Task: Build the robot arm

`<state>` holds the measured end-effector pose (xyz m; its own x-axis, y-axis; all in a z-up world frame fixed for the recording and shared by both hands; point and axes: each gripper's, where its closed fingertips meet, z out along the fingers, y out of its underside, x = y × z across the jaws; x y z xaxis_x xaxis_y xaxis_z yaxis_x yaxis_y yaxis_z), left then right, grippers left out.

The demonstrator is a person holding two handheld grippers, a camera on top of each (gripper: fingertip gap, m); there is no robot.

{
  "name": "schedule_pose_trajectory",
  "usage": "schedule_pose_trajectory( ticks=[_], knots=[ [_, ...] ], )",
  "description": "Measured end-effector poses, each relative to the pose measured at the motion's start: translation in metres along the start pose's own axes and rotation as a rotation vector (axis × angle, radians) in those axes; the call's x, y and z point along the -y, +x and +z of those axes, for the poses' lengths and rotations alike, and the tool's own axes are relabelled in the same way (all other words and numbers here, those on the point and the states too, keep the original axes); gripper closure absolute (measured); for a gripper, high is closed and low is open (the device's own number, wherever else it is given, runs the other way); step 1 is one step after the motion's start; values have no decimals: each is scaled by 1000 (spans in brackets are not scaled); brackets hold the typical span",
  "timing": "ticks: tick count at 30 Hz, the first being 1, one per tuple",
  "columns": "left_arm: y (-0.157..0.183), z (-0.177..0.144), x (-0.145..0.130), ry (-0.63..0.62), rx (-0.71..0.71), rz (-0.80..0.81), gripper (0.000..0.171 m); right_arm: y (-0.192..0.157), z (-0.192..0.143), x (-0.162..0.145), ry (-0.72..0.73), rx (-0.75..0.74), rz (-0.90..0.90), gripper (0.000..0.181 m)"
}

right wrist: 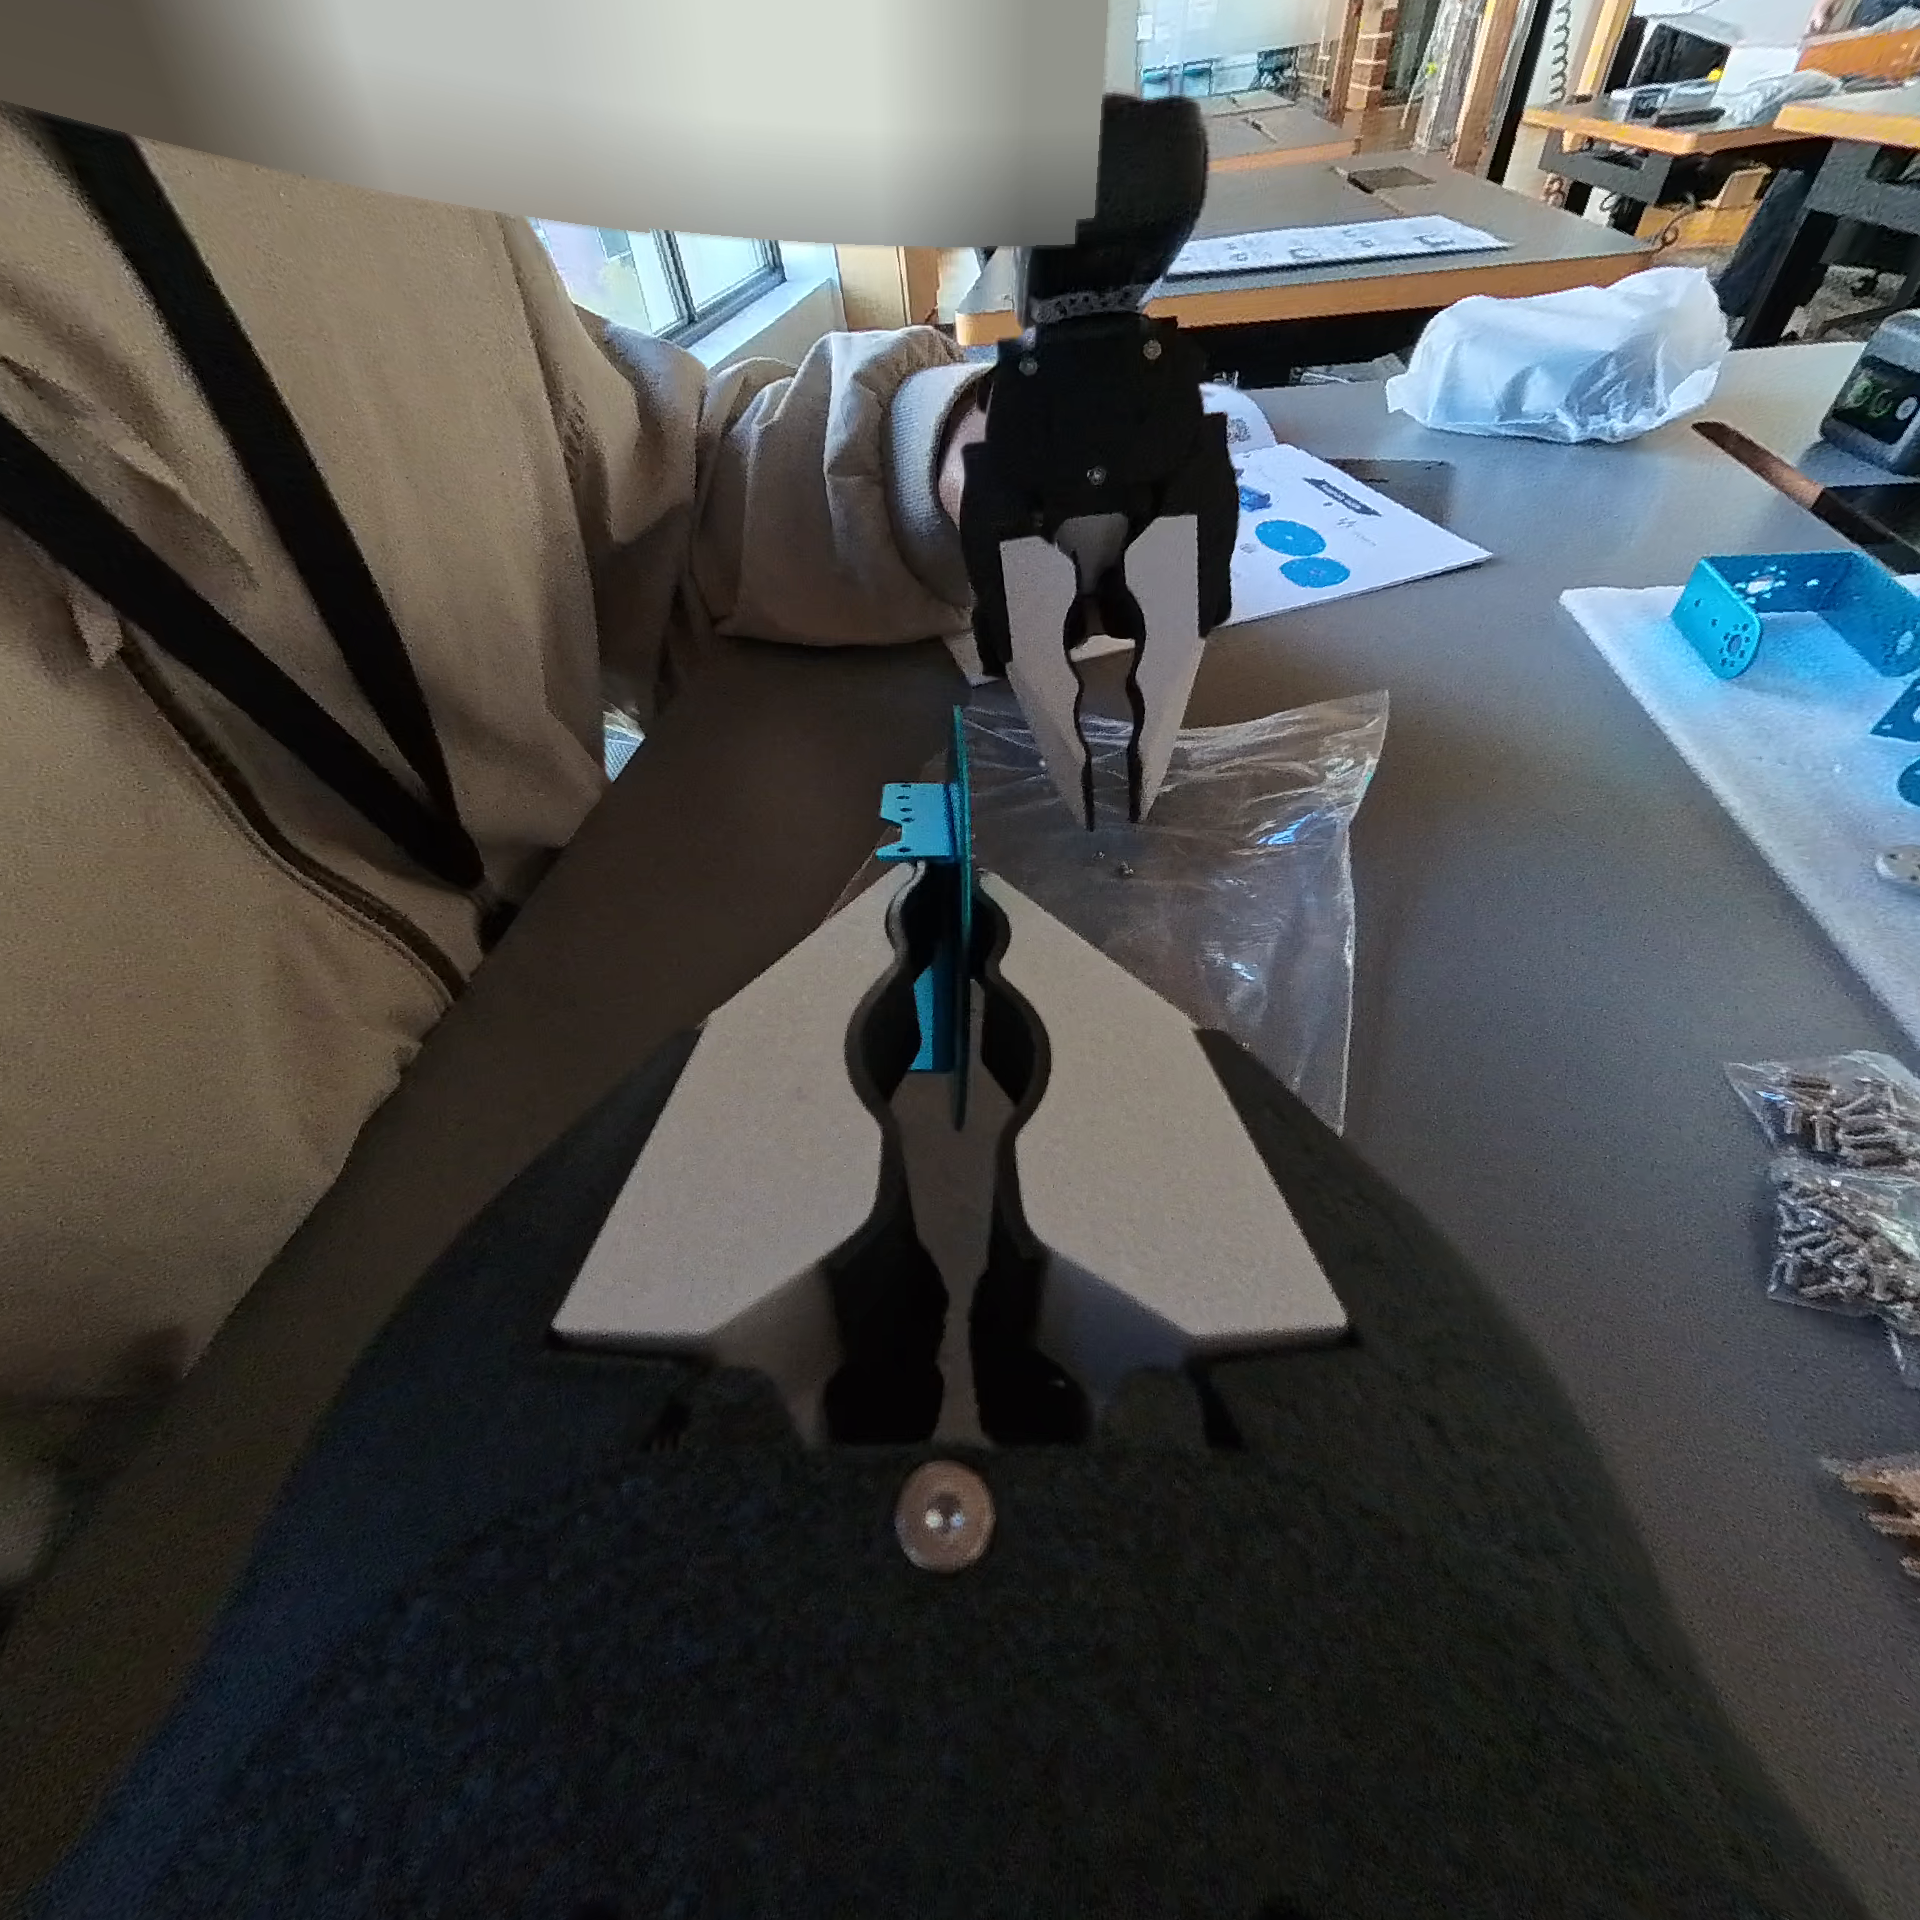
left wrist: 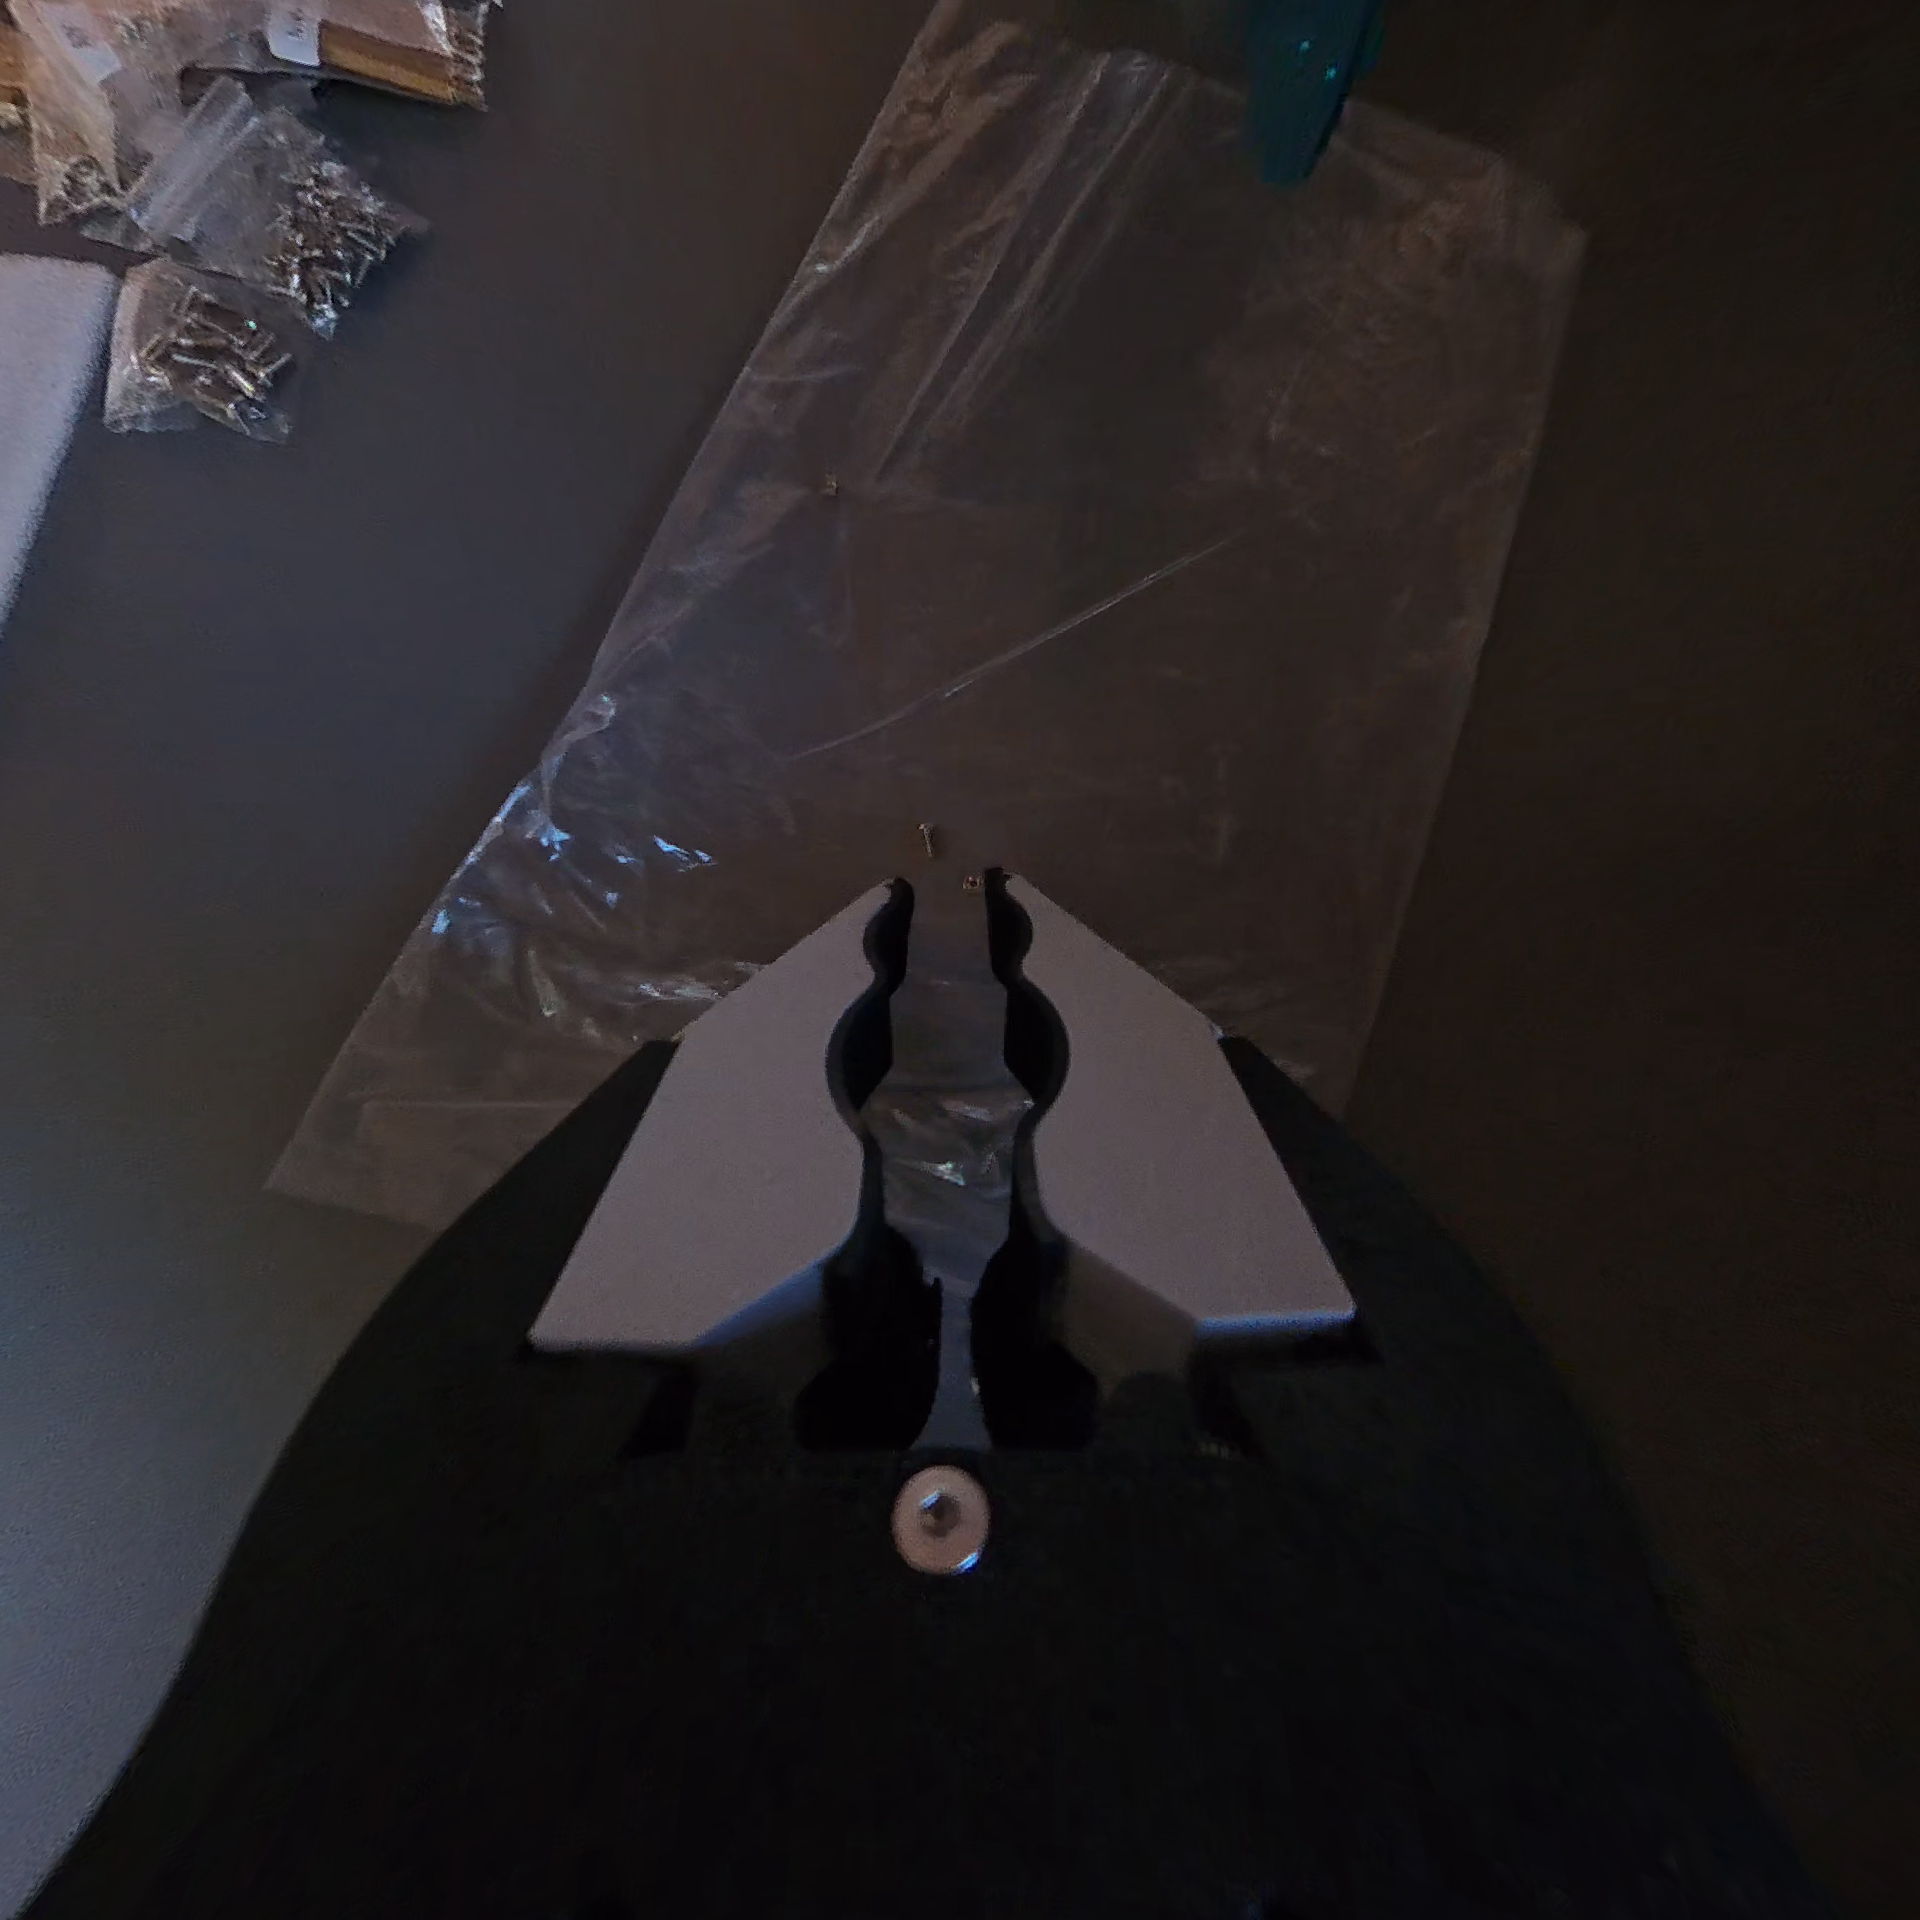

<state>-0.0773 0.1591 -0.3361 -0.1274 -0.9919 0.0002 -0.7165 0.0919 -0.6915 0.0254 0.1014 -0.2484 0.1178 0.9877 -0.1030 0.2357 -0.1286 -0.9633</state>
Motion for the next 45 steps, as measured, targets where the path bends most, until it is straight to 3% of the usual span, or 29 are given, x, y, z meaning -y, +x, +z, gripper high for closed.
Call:
schedule_pose_trajectory(
  ticks=[12, 19, 24, 30, 38, 42, 45],
  knots=[
    [6, 12, -2, 11, -17, -5, 160, -3, 6, -8, 13, 64, 69, 178],
    [7, 13, -1, 21, -13, -6, 170, -6, 7, -8, 17, 85, 76, 178],
    [10, 12, -2, 11, -41, -12, 157, -7, 7, -8, 13, 86, 72, 178],
    [7, 11, -4, 21, -28, -6, 169, -10, 8, -9, 0, 100, 70, 178],
    [7, 11, -3, 19, -18, 27, 170, -5, 5, -5, 19, 67, 54, 178],
    [8, 4, 11, 105, -40, 14, 170, 5, 7, -12, -42, -60, -116, 178],
    [7, -8, 33, 226, -40, 6, 171, 4, 15, -17, -106, -153, -455, 178]
  ],
)
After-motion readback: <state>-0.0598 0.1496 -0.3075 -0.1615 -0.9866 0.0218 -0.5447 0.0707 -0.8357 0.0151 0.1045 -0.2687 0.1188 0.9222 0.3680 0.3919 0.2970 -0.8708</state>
